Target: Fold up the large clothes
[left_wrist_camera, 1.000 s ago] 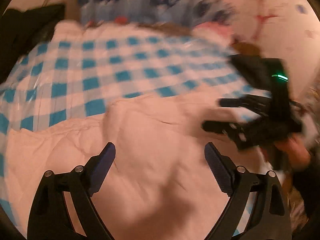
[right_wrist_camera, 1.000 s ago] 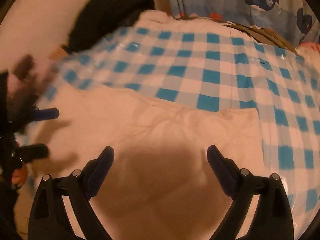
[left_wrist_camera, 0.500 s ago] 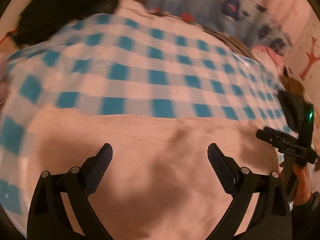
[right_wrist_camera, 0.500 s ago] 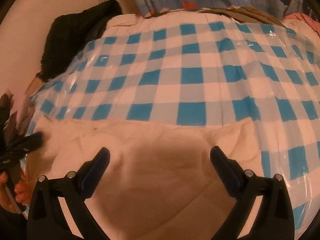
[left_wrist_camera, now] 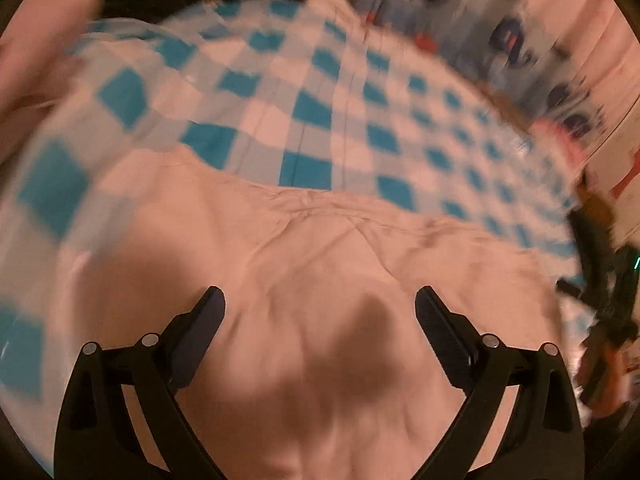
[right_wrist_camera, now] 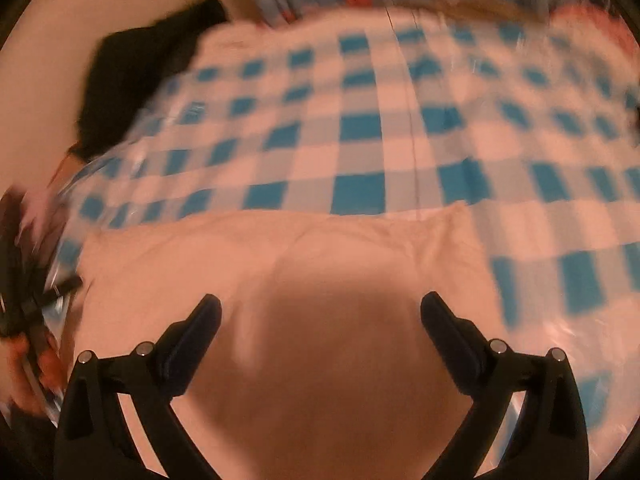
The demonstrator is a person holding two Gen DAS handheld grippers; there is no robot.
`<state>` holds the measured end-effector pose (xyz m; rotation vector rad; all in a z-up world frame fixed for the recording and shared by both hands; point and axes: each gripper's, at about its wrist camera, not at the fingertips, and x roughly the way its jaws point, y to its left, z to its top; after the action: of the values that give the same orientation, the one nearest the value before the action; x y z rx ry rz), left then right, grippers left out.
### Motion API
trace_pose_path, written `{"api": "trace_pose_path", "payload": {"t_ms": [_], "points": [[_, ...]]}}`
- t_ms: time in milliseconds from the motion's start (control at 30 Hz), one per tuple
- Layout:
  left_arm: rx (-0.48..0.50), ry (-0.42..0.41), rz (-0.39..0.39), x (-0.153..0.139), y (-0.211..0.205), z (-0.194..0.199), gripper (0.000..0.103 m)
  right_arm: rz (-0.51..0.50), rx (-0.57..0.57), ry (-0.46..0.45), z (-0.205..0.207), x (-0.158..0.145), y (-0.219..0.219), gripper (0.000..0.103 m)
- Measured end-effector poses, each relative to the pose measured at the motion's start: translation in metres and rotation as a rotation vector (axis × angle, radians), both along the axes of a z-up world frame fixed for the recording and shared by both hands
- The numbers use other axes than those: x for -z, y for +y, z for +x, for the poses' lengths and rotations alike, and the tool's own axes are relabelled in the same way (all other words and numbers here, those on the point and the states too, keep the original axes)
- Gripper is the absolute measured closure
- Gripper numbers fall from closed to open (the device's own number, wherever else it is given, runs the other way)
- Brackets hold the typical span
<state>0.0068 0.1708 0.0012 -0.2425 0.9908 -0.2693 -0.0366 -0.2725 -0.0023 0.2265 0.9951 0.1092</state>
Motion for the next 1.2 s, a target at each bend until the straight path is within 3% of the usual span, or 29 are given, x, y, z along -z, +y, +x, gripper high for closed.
{"api": "trace_pose_path", "payload": {"t_ms": [100, 133, 200, 267, 333, 433, 500, 533, 567, 600, 667, 700, 733, 800, 867, 933, 1033, 1200], "points": [[-0.001, -0.046, -0.027, -0.015, 0.026, -0.056, 0.011, -0.054, 0.018, -0.061, -0.053, -0.006, -0.002, 0.007], [-0.005, -0.048, -0.033, -0.012, 0.032, -0.069, 0.011, -0.058, 0.03, -0.04, -0.064, 0.004, -0.006, 0.007], [-0.02, -0.01, -0.012, 0.009, 0.041, -0.086, 0.011, -0.064, 0.038, 0.098, -0.065, 0.049, -0.014, 0.007], [-0.011, 0.087, -0.009, 0.042, 0.045, -0.087, 0.011, 0.07, 0.067, 0.127, -0.065, 0.066, -0.03, 0.006], [-0.026, 0.099, 0.015, 0.048, 0.044, -0.091, 0.011, 0.084, 0.136, 0.137, -0.07, 0.046, -0.032, 0.007], [-0.035, 0.055, -0.025, 0.012, 0.046, -0.113, 0.011, 0.032, 0.071, 0.009, -0.102, -0.002, -0.011, 0.007], [-0.029, 0.0, -0.026, -0.011, 0.05, -0.136, 0.011, 0.04, 0.046, -0.044, -0.129, -0.01, -0.005, 0.007], [-0.033, -0.003, -0.017, -0.014, 0.053, -0.143, 0.011, 0.026, 0.045, -0.002, -0.134, 0.002, -0.002, 0.007], [-0.035, 0.014, -0.009, -0.012, 0.056, -0.145, 0.011, -0.024, 0.032, 0.112, -0.128, 0.03, 0.0, 0.007], [-0.04, 0.075, 0.002, -0.001, 0.06, -0.145, 0.011, -0.028, -0.007, 0.178, -0.124, 0.056, 0.001, 0.007], [-0.074, 0.169, -0.027, 0.015, 0.074, -0.149, 0.011, -0.011, 0.03, 0.172, -0.126, 0.052, -0.004, 0.007], [-0.102, 0.169, -0.055, 0.013, 0.08, -0.156, 0.011, -0.006, 0.066, 0.166, -0.129, 0.043, -0.004, 0.007], [-0.111, 0.143, -0.131, 0.008, 0.091, -0.171, 0.011, 0.04, 0.094, 0.126, -0.136, 0.027, -0.003, 0.007], [-0.099, 0.111, -0.188, 0.002, 0.1, -0.191, 0.011, 0.125, 0.033, 0.023, -0.156, -0.005, 0.017, 0.007], [-0.094, 0.08, -0.293, -0.002, 0.111, -0.211, 0.011, 0.215, -0.041, -0.02, -0.173, -0.017, 0.042, 0.007], [-0.105, 0.077, -0.407, 0.002, 0.116, -0.223, 0.011, 0.36, -0.129, 0.003, -0.183, -0.01, 0.073, 0.007], [-0.098, 0.079, -0.5, 0.015, 0.104, -0.23, 0.011, 0.544, -0.218, 0.103, -0.176, 0.019, 0.131, 0.007], [-0.058, 0.066, -0.587, 0.04, 0.087, -0.243, 0.011, 0.707, -0.179, 0.172, -0.15, 0.053, 0.185, 0.007]]}}
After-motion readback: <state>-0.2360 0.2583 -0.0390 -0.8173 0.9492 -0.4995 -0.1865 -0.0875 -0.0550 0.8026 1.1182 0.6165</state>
